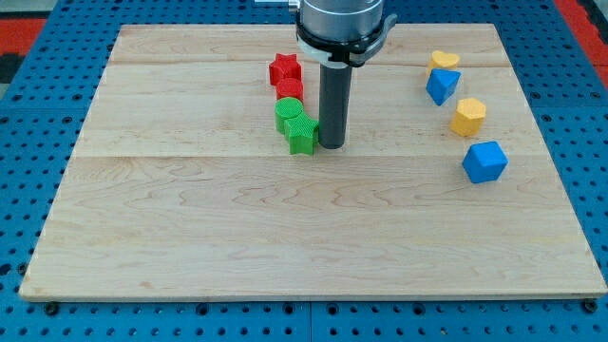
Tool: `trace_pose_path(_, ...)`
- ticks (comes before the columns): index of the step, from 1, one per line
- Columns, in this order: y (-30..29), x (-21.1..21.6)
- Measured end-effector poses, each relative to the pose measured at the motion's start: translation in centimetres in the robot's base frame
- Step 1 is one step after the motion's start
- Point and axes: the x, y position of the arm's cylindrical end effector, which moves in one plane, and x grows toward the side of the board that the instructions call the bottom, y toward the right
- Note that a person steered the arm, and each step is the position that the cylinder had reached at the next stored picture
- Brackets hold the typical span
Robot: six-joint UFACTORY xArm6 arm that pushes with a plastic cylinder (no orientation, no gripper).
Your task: Slide the blue cube diagonal to the bottom right of the green star
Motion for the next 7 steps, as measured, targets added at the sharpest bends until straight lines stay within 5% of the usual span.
trace_pose_path(2, -2.2, 0.3)
trace_pose_path(4, 4.4, 6.8)
trace_pose_path(5, 15.4, 10.1)
trace_pose_path(6, 25.1, 7.4)
trace_pose_path(7, 24.4, 3.6)
